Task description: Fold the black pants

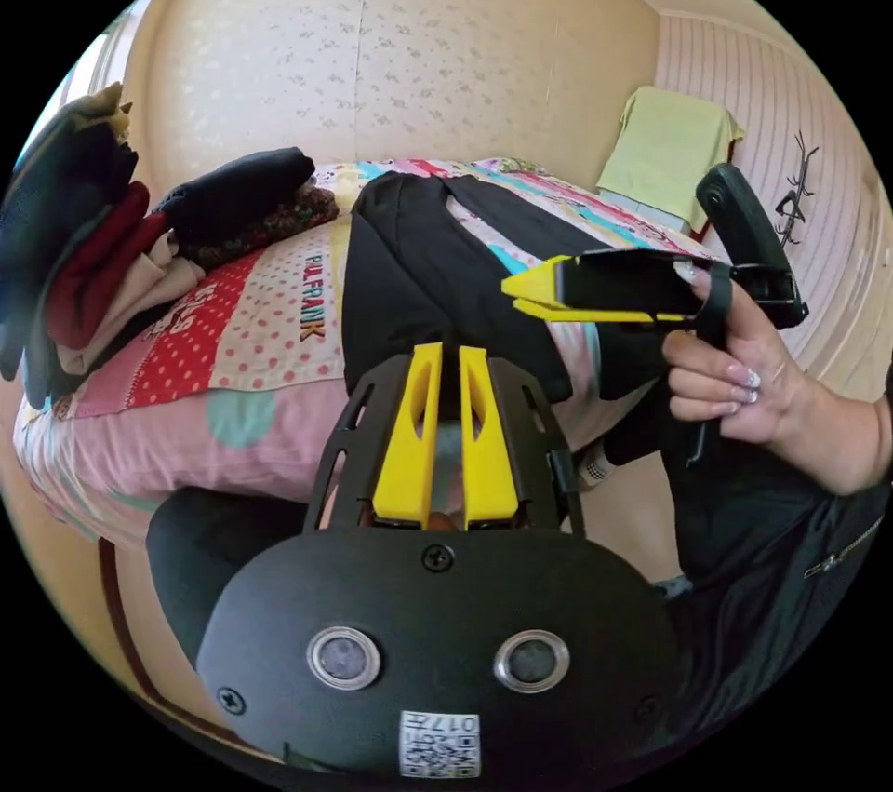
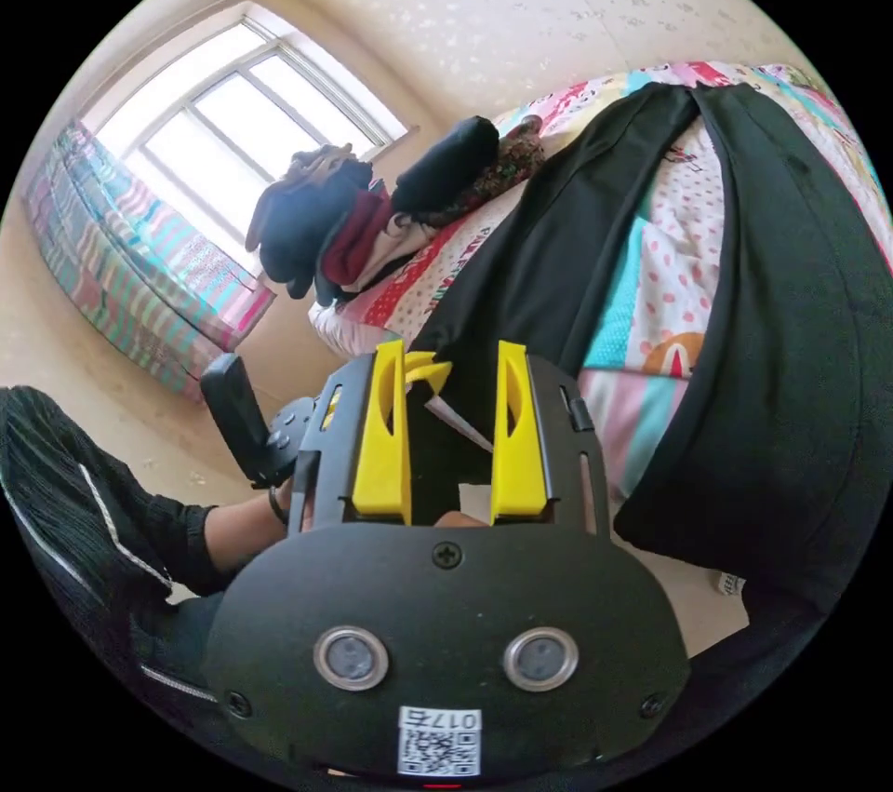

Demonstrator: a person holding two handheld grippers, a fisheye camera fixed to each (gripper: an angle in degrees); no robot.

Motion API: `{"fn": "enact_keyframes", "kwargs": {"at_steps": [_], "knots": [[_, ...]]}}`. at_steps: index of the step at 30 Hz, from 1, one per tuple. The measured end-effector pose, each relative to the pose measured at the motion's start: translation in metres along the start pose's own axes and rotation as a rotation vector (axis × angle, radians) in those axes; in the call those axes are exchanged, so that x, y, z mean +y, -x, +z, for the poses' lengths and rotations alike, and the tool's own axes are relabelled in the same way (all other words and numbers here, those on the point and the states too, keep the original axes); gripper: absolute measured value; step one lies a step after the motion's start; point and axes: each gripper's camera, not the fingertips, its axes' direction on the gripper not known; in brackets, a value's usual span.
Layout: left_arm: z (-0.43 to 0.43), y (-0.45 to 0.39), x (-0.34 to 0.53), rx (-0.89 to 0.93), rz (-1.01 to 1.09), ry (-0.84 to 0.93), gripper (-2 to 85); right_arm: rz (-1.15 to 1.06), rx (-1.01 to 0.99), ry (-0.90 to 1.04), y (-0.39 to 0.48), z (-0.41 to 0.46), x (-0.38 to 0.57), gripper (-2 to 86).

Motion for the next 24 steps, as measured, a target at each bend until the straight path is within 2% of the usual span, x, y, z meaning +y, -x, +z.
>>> {"fn": "enact_keyframes", "kwargs": {"at_steps": [5,8,12,17,20,24], "knots": [[-0.022,-0.004,0.011,-0.045,0.02,-0.105,4.3,0.148,-0.193,0.112,-0.038,0.046,-0.043,12.4],[-0.037,-0.001,0.019,-0.046,-0.007,-0.171,4.4,0.187,-0.15,0.134,-0.049,0.066,-0.059,12.3],[-0.046,0.003,0.025,-0.085,-0.036,-0.211,4.6,0.183,-0.285,0.121,-0.063,0.085,-0.084,7.0],[-0.068,-0.003,0.04,-0.221,-0.064,-0.354,8.0,0.224,-0.299,0.124,-0.078,0.104,-0.112,3.4],[-0.066,-0.001,0.04,-0.251,-0.08,-0.33,14.9,0.186,-0.291,0.12,-0.075,0.112,-0.13,2.9],[-0.048,-0.001,0.028,-0.217,-0.06,-0.247,16.0,0.151,-0.265,0.17,-0.068,0.133,-0.153,2.7]]}}
